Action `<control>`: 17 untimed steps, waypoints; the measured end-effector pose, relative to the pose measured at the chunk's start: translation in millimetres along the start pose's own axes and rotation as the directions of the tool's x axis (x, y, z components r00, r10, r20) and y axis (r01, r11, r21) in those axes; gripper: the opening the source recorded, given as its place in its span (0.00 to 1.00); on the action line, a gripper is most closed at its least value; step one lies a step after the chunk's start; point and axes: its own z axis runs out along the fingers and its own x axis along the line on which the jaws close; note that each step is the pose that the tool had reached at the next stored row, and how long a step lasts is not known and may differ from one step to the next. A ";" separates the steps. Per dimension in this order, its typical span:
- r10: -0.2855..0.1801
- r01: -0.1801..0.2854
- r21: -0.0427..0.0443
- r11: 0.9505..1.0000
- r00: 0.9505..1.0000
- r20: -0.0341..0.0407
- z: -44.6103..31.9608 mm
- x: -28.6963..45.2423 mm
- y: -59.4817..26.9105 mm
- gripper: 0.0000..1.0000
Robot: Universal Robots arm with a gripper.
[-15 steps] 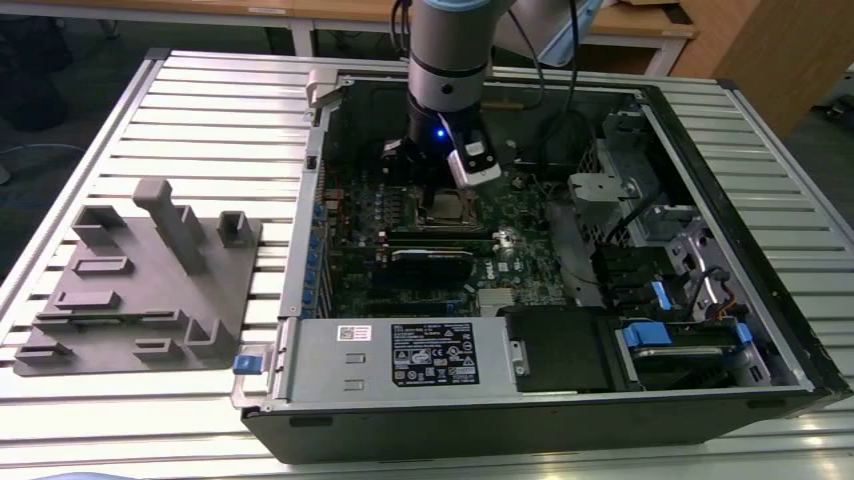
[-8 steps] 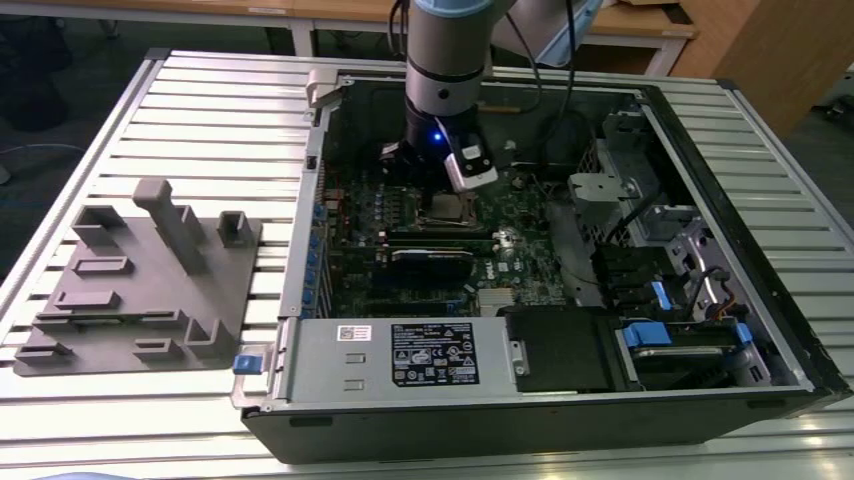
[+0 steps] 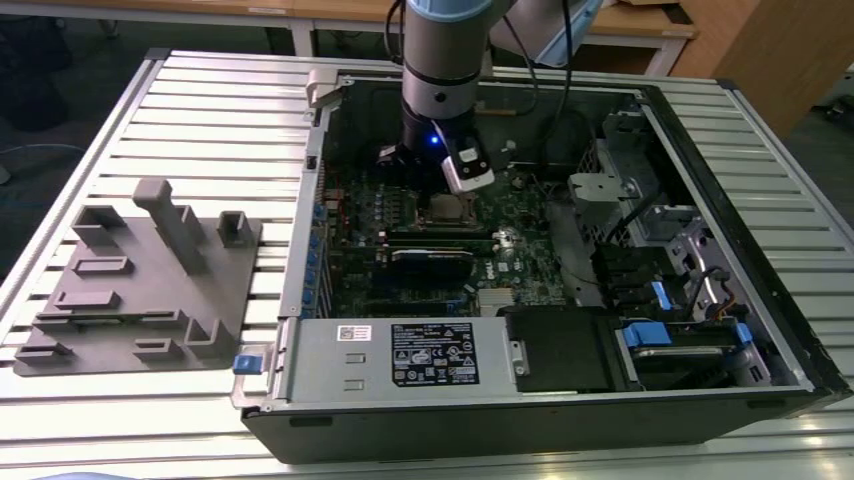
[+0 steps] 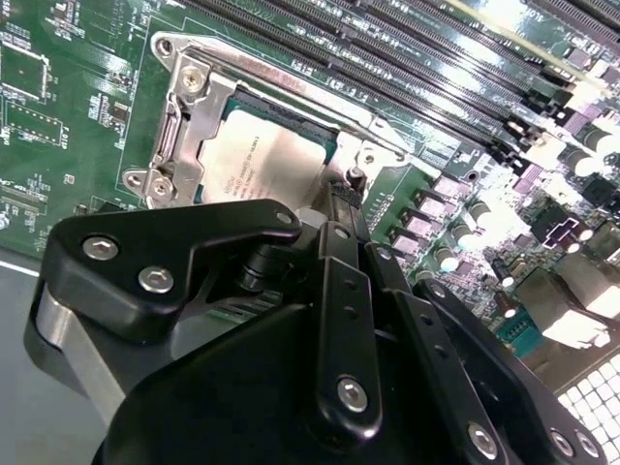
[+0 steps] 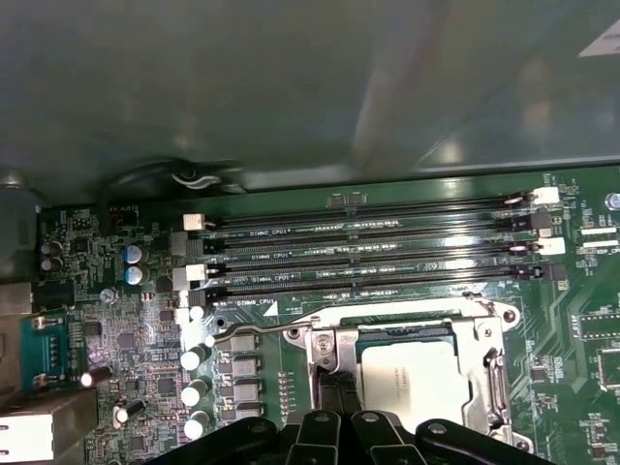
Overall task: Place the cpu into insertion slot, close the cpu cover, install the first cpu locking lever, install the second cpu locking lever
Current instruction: 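Close the cpu cover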
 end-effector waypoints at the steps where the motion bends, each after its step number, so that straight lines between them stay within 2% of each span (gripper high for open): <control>1: -0.001 0.001 0.000 1.000 1.000 0.000 0.1 0.1 0.0 0.11; 17: -0.001 0.001 0.000 1.000 1.000 0.000 2.7 0.1 -0.2 0.11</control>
